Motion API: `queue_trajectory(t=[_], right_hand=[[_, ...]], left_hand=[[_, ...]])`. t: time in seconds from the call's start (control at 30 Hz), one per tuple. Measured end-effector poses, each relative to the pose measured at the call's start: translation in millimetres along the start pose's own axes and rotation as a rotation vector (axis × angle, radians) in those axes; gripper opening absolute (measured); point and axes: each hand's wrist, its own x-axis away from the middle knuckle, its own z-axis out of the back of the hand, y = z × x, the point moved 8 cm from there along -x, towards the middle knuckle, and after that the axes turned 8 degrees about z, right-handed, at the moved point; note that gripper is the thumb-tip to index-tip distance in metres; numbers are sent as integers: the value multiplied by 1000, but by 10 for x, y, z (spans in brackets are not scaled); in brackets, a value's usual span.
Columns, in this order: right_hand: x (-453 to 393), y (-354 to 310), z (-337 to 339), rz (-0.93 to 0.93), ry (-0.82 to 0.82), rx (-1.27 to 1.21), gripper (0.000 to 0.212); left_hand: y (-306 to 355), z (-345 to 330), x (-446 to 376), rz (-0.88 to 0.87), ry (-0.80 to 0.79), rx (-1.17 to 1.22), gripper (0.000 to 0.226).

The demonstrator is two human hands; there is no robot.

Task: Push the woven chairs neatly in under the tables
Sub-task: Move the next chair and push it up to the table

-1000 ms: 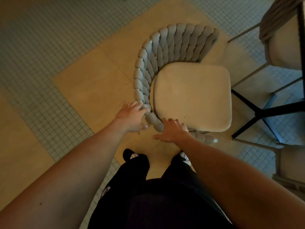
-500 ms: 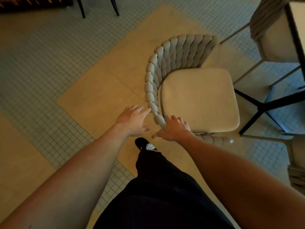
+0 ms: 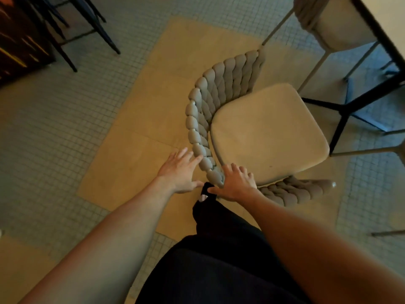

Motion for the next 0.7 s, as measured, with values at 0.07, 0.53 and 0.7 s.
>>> queue_trajectory(t=[0.07, 0.53, 0.7], right_hand=[[-37, 21, 39, -19, 0, -19, 97], [-115, 89, 35, -270, 28, -252, 102], [-174, -85, -117, -406, 34, -393, 99]], left_hand=[[-22, 73, -119, -46, 4, -43, 92], [-54, 432, -923, -355, -64, -382, 103], [-101, 423, -1209, -499, -118, -535, 104]])
